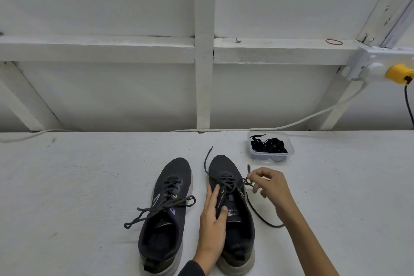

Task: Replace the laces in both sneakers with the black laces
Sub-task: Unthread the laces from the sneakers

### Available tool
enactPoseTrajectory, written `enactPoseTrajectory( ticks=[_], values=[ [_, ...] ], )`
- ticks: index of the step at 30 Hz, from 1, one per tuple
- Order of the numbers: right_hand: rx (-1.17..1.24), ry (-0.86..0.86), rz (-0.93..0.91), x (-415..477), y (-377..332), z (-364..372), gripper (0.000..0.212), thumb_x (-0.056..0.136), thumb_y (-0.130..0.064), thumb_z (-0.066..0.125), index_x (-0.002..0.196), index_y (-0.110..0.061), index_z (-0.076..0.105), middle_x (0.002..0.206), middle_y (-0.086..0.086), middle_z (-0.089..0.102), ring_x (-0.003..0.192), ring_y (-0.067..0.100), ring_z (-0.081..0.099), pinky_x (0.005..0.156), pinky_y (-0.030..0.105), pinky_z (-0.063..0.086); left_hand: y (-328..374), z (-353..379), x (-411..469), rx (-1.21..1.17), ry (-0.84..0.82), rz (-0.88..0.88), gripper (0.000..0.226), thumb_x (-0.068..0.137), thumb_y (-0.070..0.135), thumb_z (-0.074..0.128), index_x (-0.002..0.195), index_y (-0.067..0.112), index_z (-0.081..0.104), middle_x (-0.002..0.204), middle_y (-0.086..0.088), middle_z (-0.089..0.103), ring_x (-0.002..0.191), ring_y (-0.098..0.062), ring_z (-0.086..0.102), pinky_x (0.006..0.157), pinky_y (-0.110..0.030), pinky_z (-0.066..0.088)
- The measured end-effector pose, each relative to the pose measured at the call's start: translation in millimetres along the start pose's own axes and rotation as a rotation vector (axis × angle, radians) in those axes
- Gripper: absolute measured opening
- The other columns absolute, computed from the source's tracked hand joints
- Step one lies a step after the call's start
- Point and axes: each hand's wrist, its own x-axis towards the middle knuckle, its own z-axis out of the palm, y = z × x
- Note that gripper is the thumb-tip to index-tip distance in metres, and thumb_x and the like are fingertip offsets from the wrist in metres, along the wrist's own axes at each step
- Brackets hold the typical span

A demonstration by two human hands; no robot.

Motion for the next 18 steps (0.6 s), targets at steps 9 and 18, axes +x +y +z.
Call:
enactPoseTrajectory(
  ticks=[9,18],
  values=[
    [-0.069,-0.243,0.094,-14.9,5.4,10.2,0.026,0.081,-0.027,0.078,0.078,-0.002,0.070,0.057,0.005,0.059,0.047,0.016,0.051,0.042,0.019,0.032,-3.7,0.6,2.2,0.004,0.009,-0.013,0.054,0.099,0.002,0.047,0.145,0.026,0.036,0.151,0.020,0.017,0.144,0.001,0.016,0.116,-0.017,0.016],
    [0.121,0.079,0.019,-2.8,-0.6,1.0,0.018,0.084,-0.016,0.073,0.077,-0.001,0.067,0.065,0.004,0.060,0.051,0.016,0.052,0.046,0.023,0.031,-3.0,0.4,1.4,-0.012,0.006,0.004,0.056,0.098,0.001,0.047,0.145,0.030,0.036,0.151,0.023,0.018,0.143,0.002,0.016,0.119,-0.021,0.017]
  ],
)
